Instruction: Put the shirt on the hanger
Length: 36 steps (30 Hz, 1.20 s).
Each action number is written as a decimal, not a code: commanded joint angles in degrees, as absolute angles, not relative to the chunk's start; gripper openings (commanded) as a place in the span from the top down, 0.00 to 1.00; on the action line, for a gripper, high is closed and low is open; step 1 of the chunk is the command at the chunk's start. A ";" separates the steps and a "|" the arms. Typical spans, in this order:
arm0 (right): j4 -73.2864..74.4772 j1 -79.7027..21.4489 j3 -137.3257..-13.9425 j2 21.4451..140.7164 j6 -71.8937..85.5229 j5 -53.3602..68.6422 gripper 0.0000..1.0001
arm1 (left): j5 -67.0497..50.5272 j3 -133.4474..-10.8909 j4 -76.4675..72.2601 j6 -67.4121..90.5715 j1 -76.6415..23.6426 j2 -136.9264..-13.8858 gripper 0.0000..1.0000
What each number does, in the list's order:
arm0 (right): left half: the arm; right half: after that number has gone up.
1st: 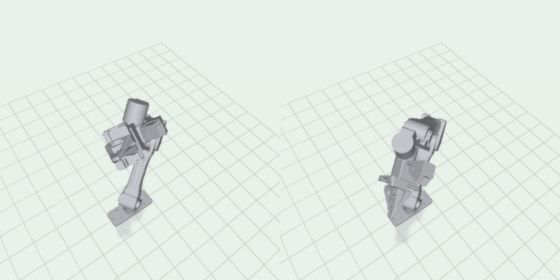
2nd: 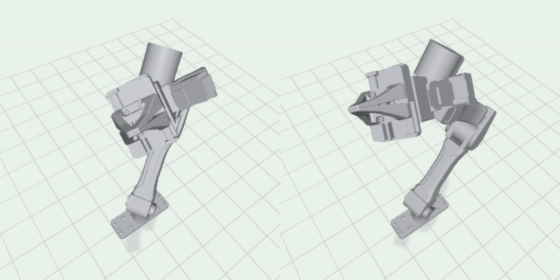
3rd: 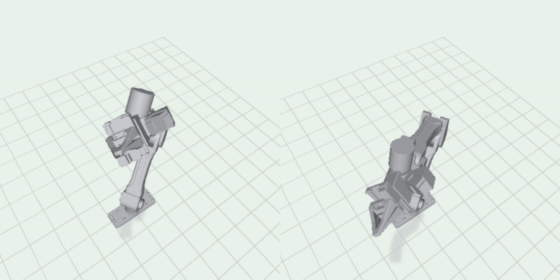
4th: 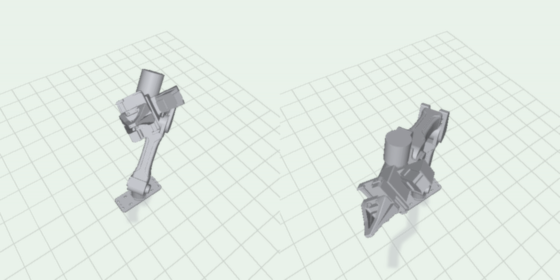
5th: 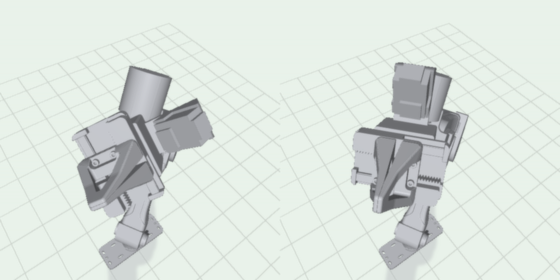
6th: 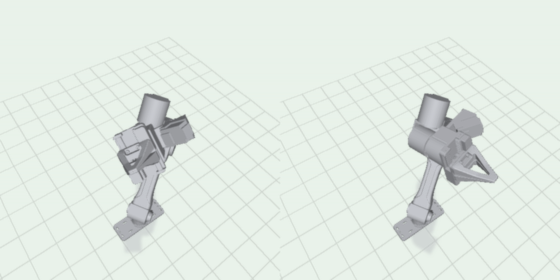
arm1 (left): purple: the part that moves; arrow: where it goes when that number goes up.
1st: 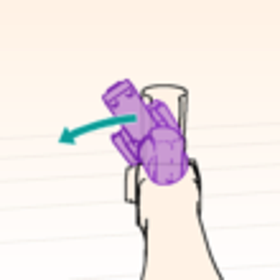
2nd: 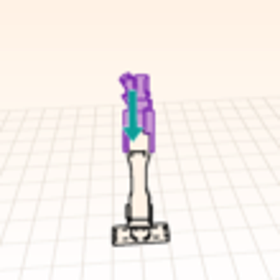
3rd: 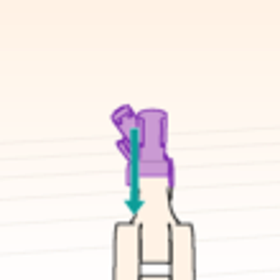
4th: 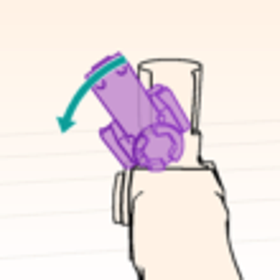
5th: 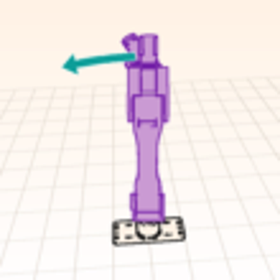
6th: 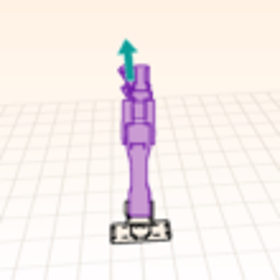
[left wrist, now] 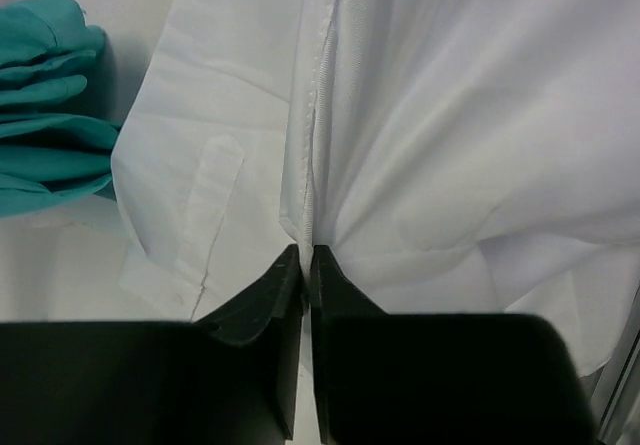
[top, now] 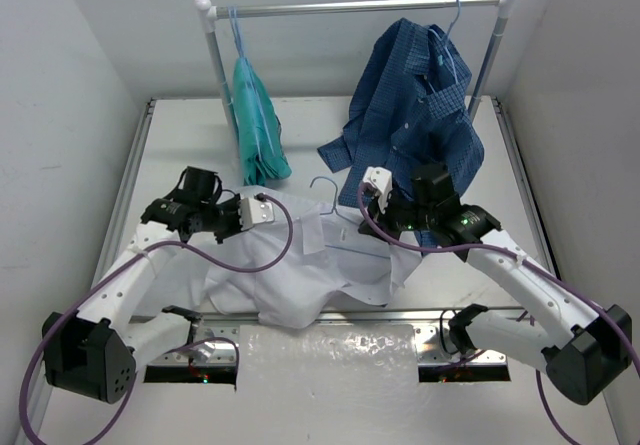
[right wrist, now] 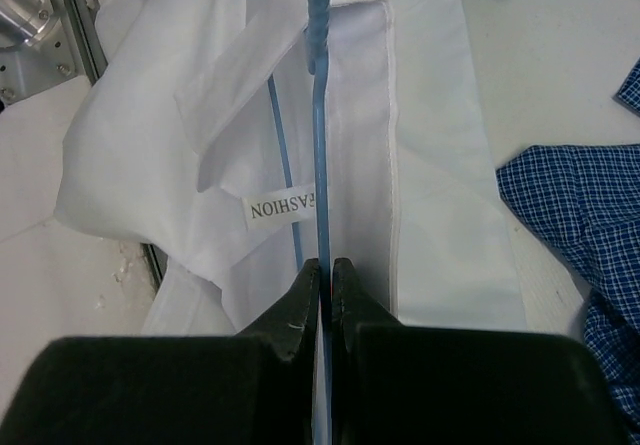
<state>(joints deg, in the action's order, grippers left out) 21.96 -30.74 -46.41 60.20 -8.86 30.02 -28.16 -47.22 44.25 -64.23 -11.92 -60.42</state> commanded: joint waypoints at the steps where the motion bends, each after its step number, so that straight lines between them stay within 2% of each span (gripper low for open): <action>1: 21.71 -30.41 -47.47 59.15 -10.37 29.36 1.00 | -27.25 -48.25 45.26 -67.06 -9.67 -61.26 0.96; 3: 21.18 -30.41 -46.94 58.89 -10.28 28.92 1.00 | -27.33 -48.34 45.35 -67.67 -8.62 -61.70 0.93; 11: 20.39 -30.41 -45.70 58.10 -10.37 28.65 1.00 | -25.22 -46.50 44.30 -71.71 -5.28 -62.67 0.91; 13: 19.69 -30.41 -45.27 58.09 -10.02 28.83 1.00 | -25.75 -46.14 44.99 -72.86 -4.84 -62.49 0.84; 17: 14.08 -30.50 -42.63 59.06 -6.26 31.37 1.00 | -33.72 -48.86 49.81 -74.97 -5.01 -60.56 0.55; 18: 11.63 -30.50 -41.50 59.41 -5.46 31.90 1.00 | -40.19 -51.83 50.88 -75.06 -5.01 -59.34 0.52; 20: 9.50 -30.50 -40.44 59.76 -4.40 32.43 1.00 | -45.51 -54.22 50.81 -73.92 -5.53 -58.01 0.45; 24: 5.89 -31.37 -39.20 61.95 -4.13 32.00 1.00 | -45.18 -54.41 47.90 -69.96 -9.83 -56.69 0.45; 26: 2.21 -31.82 -38.76 63.10 -0.82 29.11 0.87 | -42.90 -52.83 45.20 -66.30 -13.00 -56.69 0.45; 27: -0.15 -31.64 -38.93 64.93 1.91 28.74 0.72 | -39.85 -51.00 43.00 -63.57 -14.31 -56.86 0.45; 29: -2.02 -31.55 -42.60 68.27 6.39 28.04 0.61 | -36.49 -48.79 37.02 -56.73 -17.83 -57.65 0.45; 30: -0.80 -31.55 -44.54 72.47 7.63 26.64 0.53 | -35.08 -48.17 35.09 -55.12 -18.10 -57.83 0.45; 32: 1.13 -31.64 -48.40 76.45 9.57 22.35 0.51 | -32.88 -46.33 28.06 -48.30 -18.28 -57.83 0.45; 36: 5.70 -31.64 -51.49 85.93 5.81 16.52 0.43 | -27.35 -45.36 24.79 -46.84 -18.28 -58.80 0.46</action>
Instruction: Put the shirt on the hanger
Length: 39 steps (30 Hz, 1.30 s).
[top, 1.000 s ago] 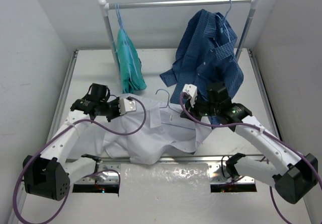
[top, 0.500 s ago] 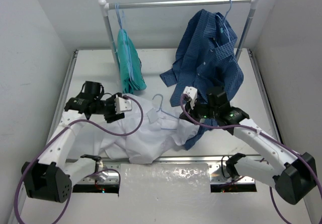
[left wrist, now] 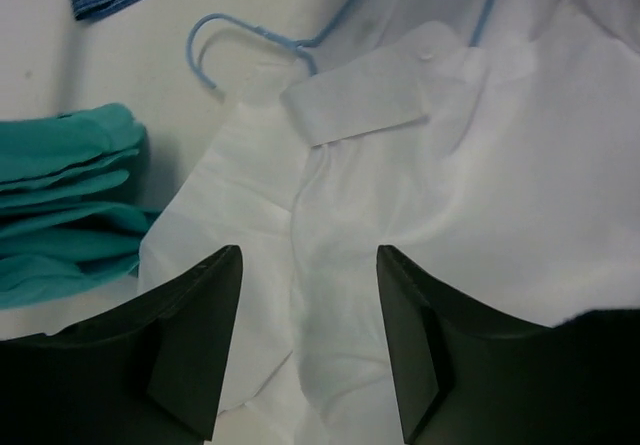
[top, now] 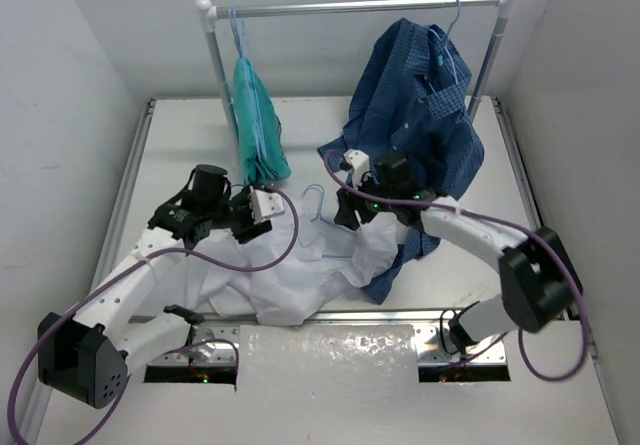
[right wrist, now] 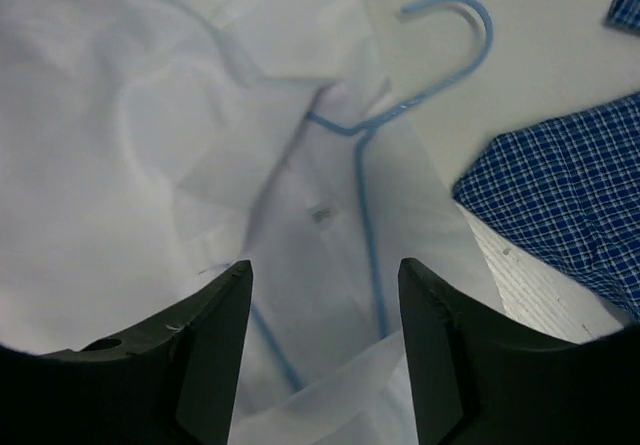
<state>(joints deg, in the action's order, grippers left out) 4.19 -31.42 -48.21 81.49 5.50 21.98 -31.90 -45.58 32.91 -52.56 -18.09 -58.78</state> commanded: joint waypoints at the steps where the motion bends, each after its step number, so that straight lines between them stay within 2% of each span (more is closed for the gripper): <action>1: 6.93 -31.64 -52.55 90.57 5.19 17.39 0.41 | -26.99 -44.83 24.70 -47.19 -18.19 -58.80 0.46; 3: 8.87 -31.64 -55.62 94.55 4.83 19.50 0.39 | -26.46 -42.82 24.26 -47.55 -18.28 -58.71 0.46; 5: 8.44 -31.55 -56.68 98.59 5.36 21.18 0.32 | -26.28 -41.23 23.82 -47.37 -18.28 -58.62 0.46; 9: 7.91 -31.55 -59.85 104.05 4.75 24.08 0.25 | -26.37 -39.20 23.20 -47.55 -18.28 -57.83 0.46; 12: 7.38 -31.55 -60.55 107.65 4.57 24.61 0.25 | -26.19 -38.58 22.94 -47.55 -18.28 -57.74 0.46; 14: 7.64 -31.55 -60.73 109.15 3.61 25.39 0.29 | -26.28 -38.23 22.85 -47.46 -18.28 -57.48 0.46; 15: 7.47 -31.64 -60.38 109.94 3.60 25.84 0.36 | -26.19 -38.15 22.76 -47.46 -18.28 -57.48 0.46; 17: 6.16 -31.82 -58.37 110.13 3.78 26.72 0.45 | -26.19 -37.79 22.41 -47.46 -18.28 -57.31 0.46; 18: 4.59 -32.08 -57.58 110.04 3.78 26.46 0.56 | -26.10 -37.62 22.24 -47.55 -18.28 -57.30 0.46; 21: 2.99 -32.61 -55.81 109.51 3.52 24.71 0.72 | -26.28 -37.18 21.53 -47.20 -18.28 -57.48 0.46; 25: 1.67 -34.79 -53.62 106.98 0.36 17.42 0.72 | -26.72 -37.00 20.83 -46.67 -18.28 -58.27 0.46; 26: 1.58 -35.24 -52.31 106.09 -0.43 15.75 0.75 | -26.54 -36.74 20.31 -46.50 -18.28 -58.53 0.46; 28: -2.17 -36.21 -49.67 103.46 -2.54 12.85 0.87 | -24.09 -36.21 17.50 -45.88 -18.28 -59.32 0.46; 29: -4.37 -36.73 -45.74 100.05 -2.64 12.92 1.00 | -22.17 -35.60 16.53 -45.62 -18.19 -60.72 0.46; 33: -17.02 -37.53 -37.37 91.42 -1.76 13.01 1.00 | -19.86 -35.42 13.01 -47.37 -18.37 -64.77 0.44; 39: -19.42 -40.51 -33.14 82.72 -4.65 9.23 1.00 | -20.65 -37.53 10.38 -51.77 -19.86 -70.66 0.40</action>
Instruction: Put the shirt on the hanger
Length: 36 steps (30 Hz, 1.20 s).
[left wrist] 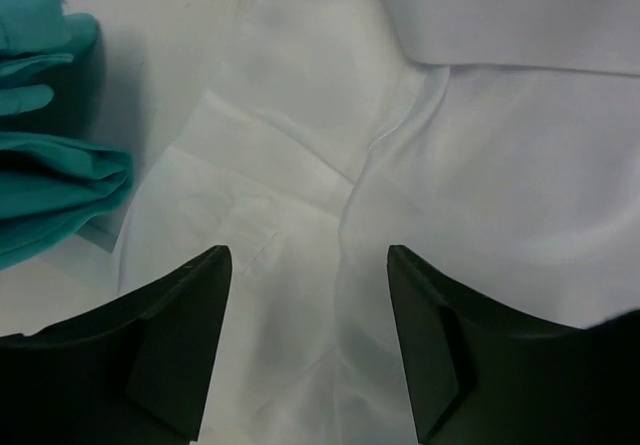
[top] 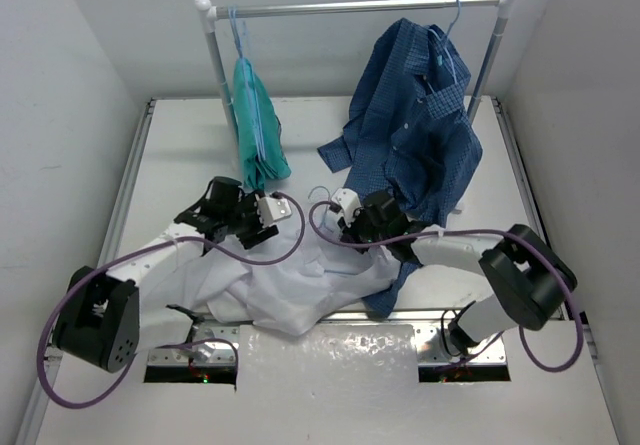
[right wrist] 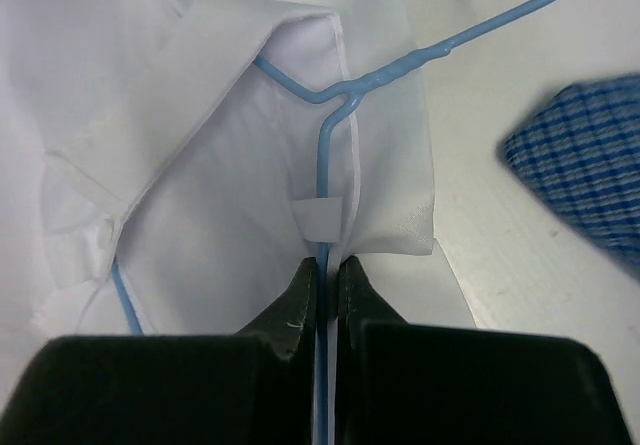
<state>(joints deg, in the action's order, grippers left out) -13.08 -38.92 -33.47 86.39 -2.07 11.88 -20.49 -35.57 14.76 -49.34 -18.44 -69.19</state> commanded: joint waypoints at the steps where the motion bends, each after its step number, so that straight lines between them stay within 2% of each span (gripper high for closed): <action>1: -19.60 -41.39 -32.79 82.01 -4.83 8.71 1.00 | -20.83 -38.05 9.85 -51.94 -20.12 -71.88 0.38; 7: -19.52 -44.47 -30.41 75.77 -6.15 3.96 1.00 | -26.18 -40.60 10.37 -53.00 -22.59 -73.91 0.19; 21: -17.31 -47.28 -27.25 66.45 -7.47 3.78 1.00 | -31.81 -40.86 2.90 -51.77 -27.86 -81.47 0.19; 22: -17.23 -47.37 -27.33 66.01 -7.47 3.78 1.00 | -32.69 -41.30 2.73 -51.68 -27.86 -82.17 0.22; 23: -17.23 -47.37 -27.33 65.48 -7.56 3.78 1.00 | -33.39 -41.74 3.16 -51.77 -27.95 -82.44 0.37; 25: -16.79 -47.37 -27.51 65.04 -7.73 3.34 1.00 | -34.88 -43.06 4.48 -52.29 -28.12 -82.88 0.58; 26: -16.61 -47.46 -27.60 64.69 -8.00 2.90 1.00 | -36.28 -43.41 5.96 -52.47 -28.39 -82.97 0.86; 27: -16.44 -47.46 -27.68 64.51 -8.17 2.64 1.00 | -36.65 -43.94 6.41 -51.95 -28.56 -82.88 0.97; 28: -15.74 -47.37 -28.12 64.42 -8.17 2.55 1.00 | -37.00 -44.12 6.85 -51.51 -28.65 -82.79 1.00; 32: -13.19 -47.02 -29.79 64.07 -7.73 0.27 1.00 | -33.76 -46.74 10.54 -48.01 -28.74 -82.18 1.00; 36: -2.22 -46.32 -40.12 64.16 -2.82 -4.03 0.43 | -25.33 -50.62 14.84 -43.07 -28.65 -80.78 1.00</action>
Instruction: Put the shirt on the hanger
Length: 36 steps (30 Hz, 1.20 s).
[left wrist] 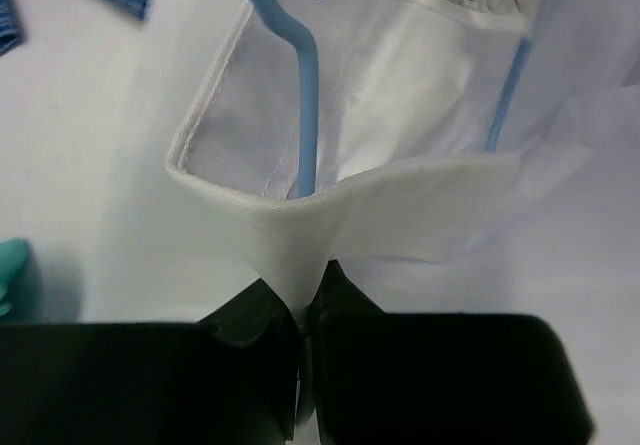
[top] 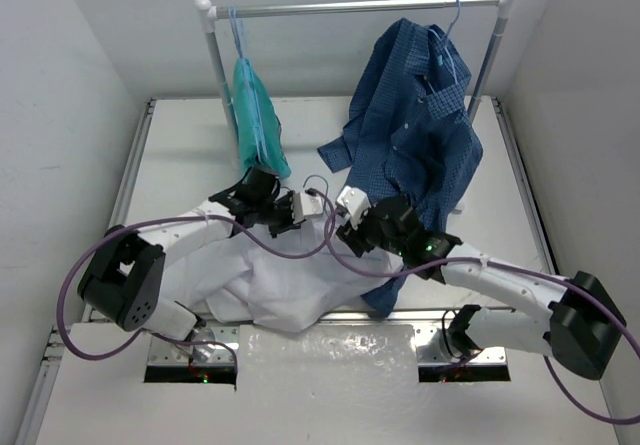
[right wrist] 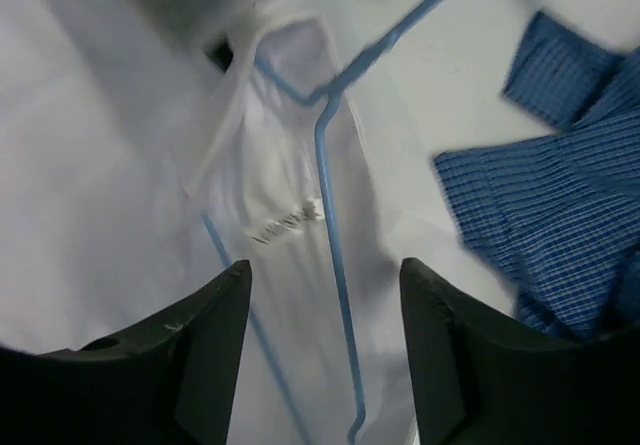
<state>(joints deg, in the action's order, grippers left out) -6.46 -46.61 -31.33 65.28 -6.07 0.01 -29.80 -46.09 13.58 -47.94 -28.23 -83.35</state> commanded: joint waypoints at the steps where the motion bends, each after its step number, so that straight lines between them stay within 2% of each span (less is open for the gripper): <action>1: 2.94 -46.32 -42.34 64.07 -1.68 -5.87 0.39 | -22.18 -51.23 16.25 -42.28 -28.65 -80.34 1.00; 5: 11.50 -44.40 -50.00 63.11 7.17 -15.53 0.34 | -17.32 -52.82 17.84 -37.46 -28.65 -76.74 1.00; 11: 13.89 -39.64 -47.82 61.08 16.86 -16.00 0.28 | -15.82 -53.00 18.28 -33.58 -28.74 -72.78 1.00; 16: 10.73 -32.44 -43.51 61.87 21.54 -7.14 0.26 | -17.49 -52.82 18.99 -33.13 -28.74 -70.58 1.00; 21: 5.80 -31.29 -43.50 67.31 20.83 2.80 0.27 | -17.84 -52.73 17.67 -31.38 -28.74 -69.96 1.00; 24: 5.19 -31.20 -42.81 70.22 21.97 2.82 0.31 | -17.40 -52.47 17.05 -30.24 -28.74 -69.26 1.00; 25: 4.92 -31.20 -41.76 70.57 21.97 1.94 0.33 | -17.32 -52.30 16.79 -29.97 -28.74 -68.91 1.00; 28: 4.92 -31.20 -40.70 72.24 19.62 0.09 0.56 | -17.23 -51.94 16.35 -28.48 -28.74 -68.29 1.00; 29: 5.79 -31.38 -40.61 73.03 18.82 -1.30 0.78 | -17.14 -51.77 16.09 -28.22 -28.74 -68.12 1.00; 31: 5.98 -31.29 -40.17 73.21 17.50 -1.76 0.97 | -16.70 -51.50 15.82 -27.42 -28.74 -67.50 1.00; 34: 3.79 -32.86 -40.51 70.85 14.79 -3.07 1.00 | -15.21 -52.55 16.43 -26.81 -28.74 -67.41 1.00; 36: 2.03 -37.95 -42.27 69.00 8.57 -7.63 1.00 | -13.80 -53.96 17.31 -27.15 -28.74 -67.85 1.00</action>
<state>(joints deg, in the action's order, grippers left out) 7.20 -33.36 -40.07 72.25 16.08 -3.51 -15.84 -50.70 20.36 -28.69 -28.47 -69.34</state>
